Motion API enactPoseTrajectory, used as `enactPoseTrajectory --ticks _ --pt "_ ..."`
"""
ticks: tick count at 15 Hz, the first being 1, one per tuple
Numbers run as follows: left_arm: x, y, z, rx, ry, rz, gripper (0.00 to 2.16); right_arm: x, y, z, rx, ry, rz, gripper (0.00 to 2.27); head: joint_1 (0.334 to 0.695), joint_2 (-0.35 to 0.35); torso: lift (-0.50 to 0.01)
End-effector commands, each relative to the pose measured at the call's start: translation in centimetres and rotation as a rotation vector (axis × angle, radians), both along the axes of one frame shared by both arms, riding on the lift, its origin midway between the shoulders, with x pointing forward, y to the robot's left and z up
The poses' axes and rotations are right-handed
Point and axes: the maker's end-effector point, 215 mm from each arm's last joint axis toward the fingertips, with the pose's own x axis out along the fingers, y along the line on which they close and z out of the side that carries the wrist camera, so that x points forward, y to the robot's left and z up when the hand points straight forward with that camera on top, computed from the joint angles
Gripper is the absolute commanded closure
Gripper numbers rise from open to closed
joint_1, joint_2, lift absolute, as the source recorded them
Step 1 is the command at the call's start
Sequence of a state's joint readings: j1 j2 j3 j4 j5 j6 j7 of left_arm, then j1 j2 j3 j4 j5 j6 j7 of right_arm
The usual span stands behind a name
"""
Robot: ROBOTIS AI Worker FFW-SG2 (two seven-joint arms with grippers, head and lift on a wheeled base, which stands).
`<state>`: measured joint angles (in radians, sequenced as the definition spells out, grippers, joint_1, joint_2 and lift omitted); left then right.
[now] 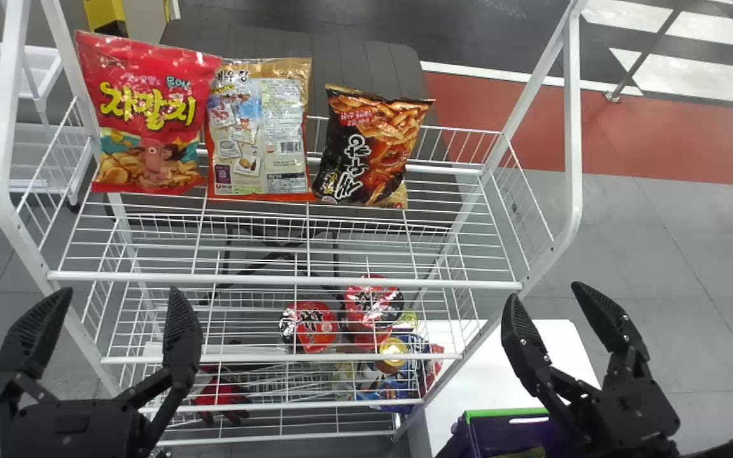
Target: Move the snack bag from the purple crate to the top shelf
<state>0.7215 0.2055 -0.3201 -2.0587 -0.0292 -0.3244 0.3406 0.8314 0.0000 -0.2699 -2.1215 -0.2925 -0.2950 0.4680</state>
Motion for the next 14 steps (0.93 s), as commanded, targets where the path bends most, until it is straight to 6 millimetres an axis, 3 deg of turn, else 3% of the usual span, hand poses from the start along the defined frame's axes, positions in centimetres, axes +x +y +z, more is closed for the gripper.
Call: enactPoseTrajectory --ticks 1,14 --pt "-0.08 -0.04 -0.04 0.001 0.002 -0.001 0.11 -0.05 -0.01 -0.13 0.002 0.004 -0.001 0.19 0.695 -0.234 0.0" --pt "-0.03 -0.08 -0.25 0.004 0.008 -0.003 0.11 0.01 0.4 -0.55 0.017 0.018 0.006 0.19 0.695 -0.232 0.0"
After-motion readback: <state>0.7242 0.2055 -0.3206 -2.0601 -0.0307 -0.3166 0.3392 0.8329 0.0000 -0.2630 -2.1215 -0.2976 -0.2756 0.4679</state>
